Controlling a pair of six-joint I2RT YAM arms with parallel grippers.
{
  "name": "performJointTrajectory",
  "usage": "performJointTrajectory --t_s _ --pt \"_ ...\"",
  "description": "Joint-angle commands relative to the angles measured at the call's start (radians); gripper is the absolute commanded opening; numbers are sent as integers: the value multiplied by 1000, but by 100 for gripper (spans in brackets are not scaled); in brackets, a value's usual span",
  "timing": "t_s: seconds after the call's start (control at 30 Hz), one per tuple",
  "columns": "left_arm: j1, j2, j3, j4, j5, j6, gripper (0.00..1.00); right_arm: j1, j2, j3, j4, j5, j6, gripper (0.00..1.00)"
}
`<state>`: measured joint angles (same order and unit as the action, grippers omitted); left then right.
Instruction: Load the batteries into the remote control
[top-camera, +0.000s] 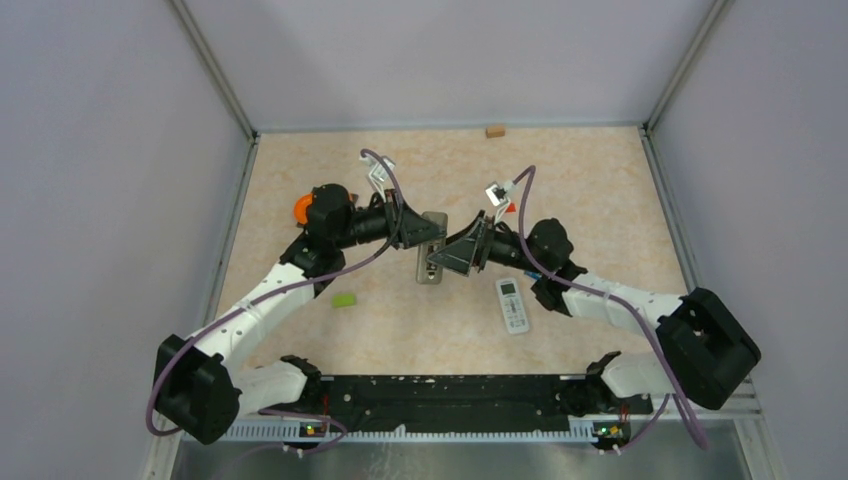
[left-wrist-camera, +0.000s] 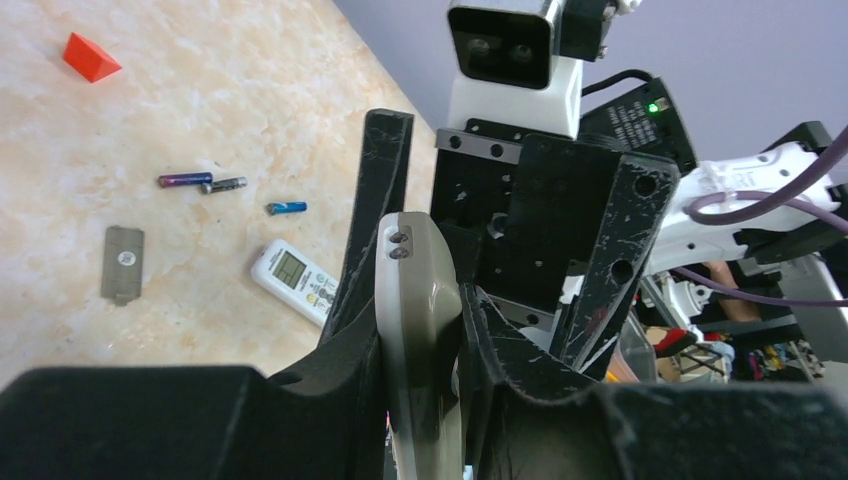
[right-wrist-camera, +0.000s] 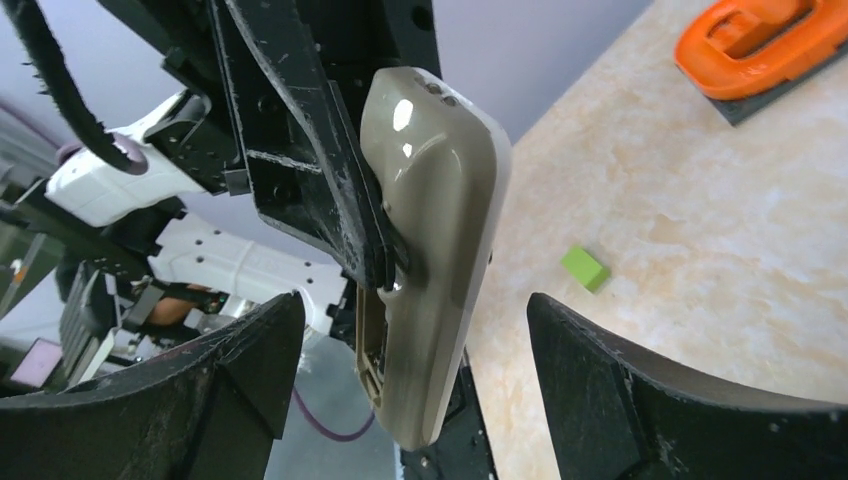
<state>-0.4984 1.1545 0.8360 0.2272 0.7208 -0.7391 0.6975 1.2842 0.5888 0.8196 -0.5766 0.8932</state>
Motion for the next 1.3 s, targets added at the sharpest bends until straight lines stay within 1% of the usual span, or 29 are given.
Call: performJointTrajectory --t_s 0.0,0.03,0.1,0.23,0.27,0.33,0.37,0.47,0.6,0.67,0.7,0.73,0.77,0.83,0.9,0.93,0.97,1.07,1.1,1.13,1.17,1.23,1.27 --pt "1 -7 35 128 55 -85 0 16 68 -2 302 -100 99 82" --pt "2 -8 29 148 57 -116 0 25 80 2 336 -112 112 80" --pt "1 -12 13 185 48 -156 0 45 102 20 362 -129 121 73" --pt "1 -27 -2 209 9 -184 3 72 133 39 371 -153 125 44" --pt "2 -31 -3 208 7 -182 4 71 135 37 384 -155 132 36" --pt "3 -34 -2 198 12 -170 8 71 136 32 399 -155 145 22" --pt "5 -35 2 183 18 -161 12 71 135 31 397 -158 146 17" --pt "22 -35 32 98 47 -122 27 71 125 37 374 -169 138 11" --pt "54 -43 62 16 135 -64 44 70 111 48 327 -193 112 10" --pt "65 -44 78 -27 180 -33 50 69 108 56 314 -215 107 10" --pt "67 -42 83 -40 196 -23 52 69 109 61 311 -229 105 10" --pt "67 -40 85 -46 206 -21 51 69 109 68 301 -240 103 10" --pt "69 -37 84 -45 214 -21 46 69 111 74 291 -250 98 9" --pt "69 -29 86 -32 232 -26 31 70 111 88 263 -267 85 9" --pt "70 -18 88 -16 246 -37 7 69 111 103 209 -270 66 10" --pt "69 -14 85 -6 249 -41 0 69 109 111 182 -267 57 12" --pt "69 -13 84 -4 247 -38 0 69 109 118 155 -259 46 18" --pt "72 -26 82 -45 177 7 0 52 86 116 102 -201 27 56" --pt "76 -36 83 -83 131 35 0 41 69 104 91 -176 23 67" --pt "82 -47 88 -124 79 61 0 25 48 89 80 -143 18 73" --pt "90 -58 90 -164 17 86 0 9 23 73 59 -113 12 77" --pt "112 -82 91 -235 -114 104 0 -30 -34 54 -31 -63 -32 80" --pt "124 -101 85 -277 -222 113 0 -45 -62 58 -108 -38 -68 80"
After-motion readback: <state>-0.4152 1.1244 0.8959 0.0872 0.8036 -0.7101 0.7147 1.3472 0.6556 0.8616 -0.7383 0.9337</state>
